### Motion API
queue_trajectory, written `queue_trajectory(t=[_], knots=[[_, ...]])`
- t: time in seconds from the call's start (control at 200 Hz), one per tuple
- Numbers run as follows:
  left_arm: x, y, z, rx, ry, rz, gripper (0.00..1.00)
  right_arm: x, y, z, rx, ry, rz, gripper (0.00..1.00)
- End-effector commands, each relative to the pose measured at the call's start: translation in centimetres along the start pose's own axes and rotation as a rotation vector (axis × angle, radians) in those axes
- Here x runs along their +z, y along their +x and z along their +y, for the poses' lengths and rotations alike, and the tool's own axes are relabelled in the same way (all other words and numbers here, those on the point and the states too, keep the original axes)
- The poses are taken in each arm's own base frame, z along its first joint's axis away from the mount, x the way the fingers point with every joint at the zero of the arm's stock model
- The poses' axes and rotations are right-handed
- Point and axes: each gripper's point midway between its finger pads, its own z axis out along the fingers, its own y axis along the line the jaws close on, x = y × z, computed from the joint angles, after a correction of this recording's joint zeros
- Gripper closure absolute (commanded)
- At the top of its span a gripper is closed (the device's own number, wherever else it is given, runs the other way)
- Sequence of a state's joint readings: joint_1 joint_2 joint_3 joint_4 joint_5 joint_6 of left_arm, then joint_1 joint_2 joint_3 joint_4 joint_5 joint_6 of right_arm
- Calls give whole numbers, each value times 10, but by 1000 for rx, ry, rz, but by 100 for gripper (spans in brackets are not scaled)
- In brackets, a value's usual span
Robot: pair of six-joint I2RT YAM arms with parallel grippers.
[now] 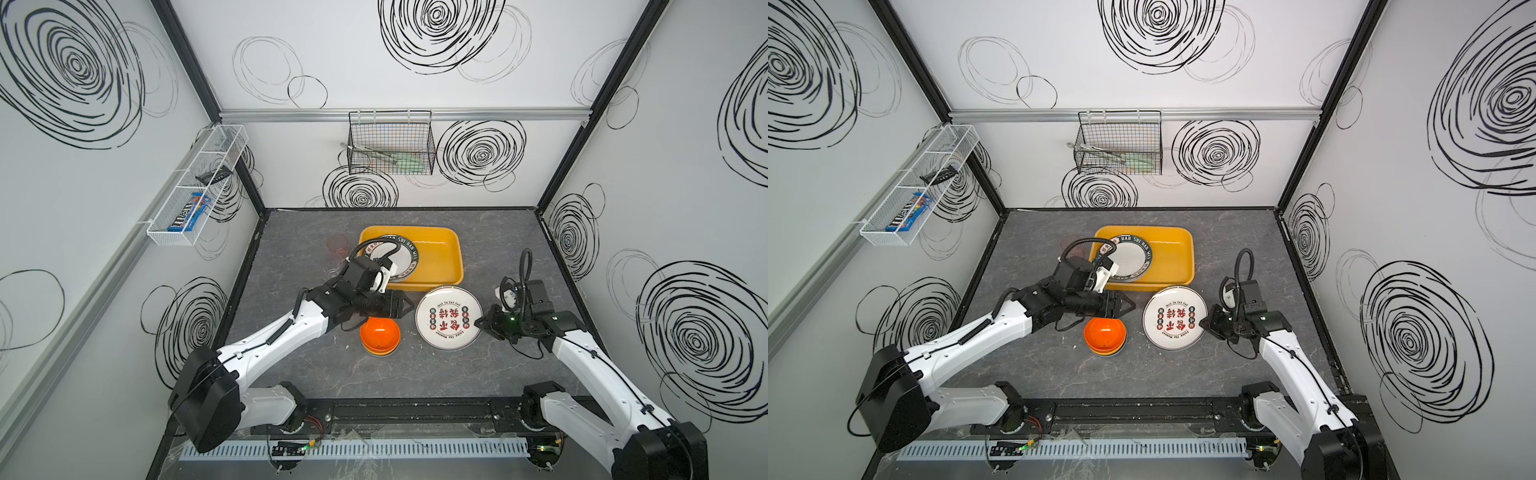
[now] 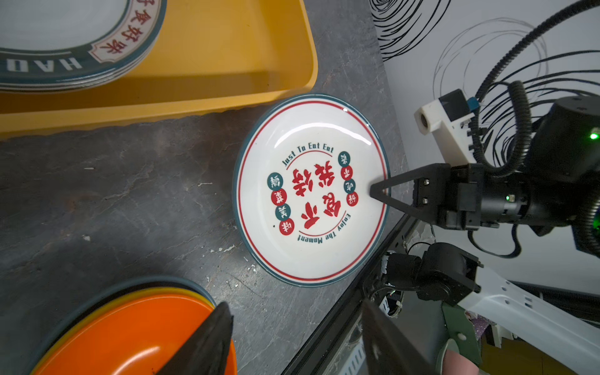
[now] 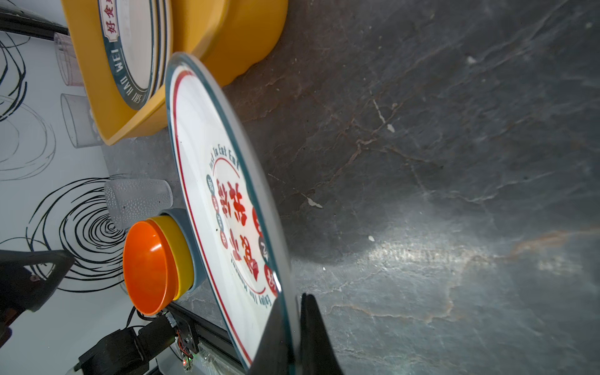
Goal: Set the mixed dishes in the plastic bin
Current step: 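Lift the red-print plate with the right gripper toward the yellow bin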
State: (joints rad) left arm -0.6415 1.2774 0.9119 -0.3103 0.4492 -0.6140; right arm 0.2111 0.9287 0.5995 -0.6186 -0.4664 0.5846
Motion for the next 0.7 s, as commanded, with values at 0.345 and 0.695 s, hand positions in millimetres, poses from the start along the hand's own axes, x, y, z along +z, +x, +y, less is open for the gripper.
queue_trajectory(t=[0.345,0.695], knots=[[-29,-32,2,-20,36,-117,32,-30,-34,52,-98,-138,-73,100],[-42,-42,21,-46,4,-153,31,-23,-83,77,-126,-170,-127,100]])
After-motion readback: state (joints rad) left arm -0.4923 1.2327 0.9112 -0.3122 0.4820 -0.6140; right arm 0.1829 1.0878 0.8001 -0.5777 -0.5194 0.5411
